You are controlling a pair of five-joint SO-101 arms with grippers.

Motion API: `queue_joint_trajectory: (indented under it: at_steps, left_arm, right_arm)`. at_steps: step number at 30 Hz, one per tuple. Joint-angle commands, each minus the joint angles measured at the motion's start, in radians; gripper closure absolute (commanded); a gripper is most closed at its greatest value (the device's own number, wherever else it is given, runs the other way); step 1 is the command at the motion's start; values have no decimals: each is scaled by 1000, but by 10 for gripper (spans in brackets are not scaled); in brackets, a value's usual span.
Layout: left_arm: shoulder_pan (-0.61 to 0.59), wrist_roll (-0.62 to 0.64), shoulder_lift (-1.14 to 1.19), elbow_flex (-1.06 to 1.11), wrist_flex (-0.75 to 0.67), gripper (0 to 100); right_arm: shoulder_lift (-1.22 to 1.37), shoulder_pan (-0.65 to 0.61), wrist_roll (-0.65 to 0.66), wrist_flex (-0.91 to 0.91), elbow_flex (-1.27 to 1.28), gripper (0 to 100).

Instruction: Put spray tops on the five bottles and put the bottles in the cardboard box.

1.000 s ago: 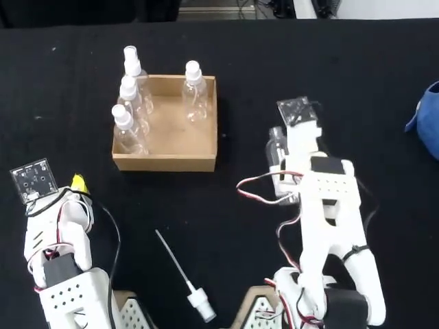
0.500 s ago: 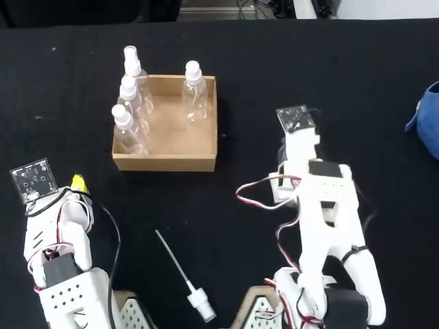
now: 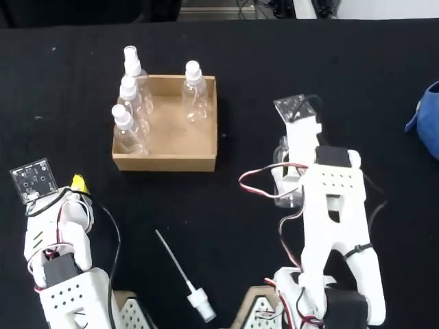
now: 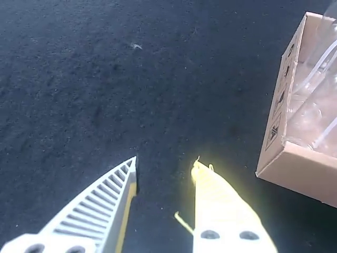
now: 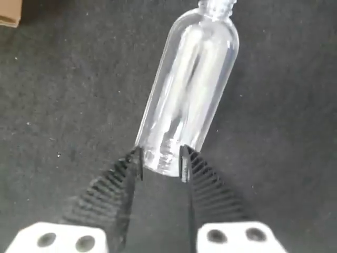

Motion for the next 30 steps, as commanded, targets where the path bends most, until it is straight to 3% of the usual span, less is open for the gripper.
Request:
queue_joint_trajectory:
  at_steps: [1, 9, 16, 25, 30]
  left_arm:
    - [-12, -3, -12, -19, -23, 968]
    - [-154, -11, -2, -260, -48, 966]
    - [-128, -74, 31, -538, -44, 966]
    - [-25, -74, 535, -1018, -43, 966]
    - [-18, -72, 703, -1236, 14, 966]
  right_arm:
    - [-65, 20, 12, 23, -62, 917]
    - [-193, -58, 5, 40, -1, 917]
    - [-421, -160, 12, 48, 124, 917]
    - [-664, -298, 20, 207, 179, 919]
    - [-677, -302, 187, 195, 219, 917]
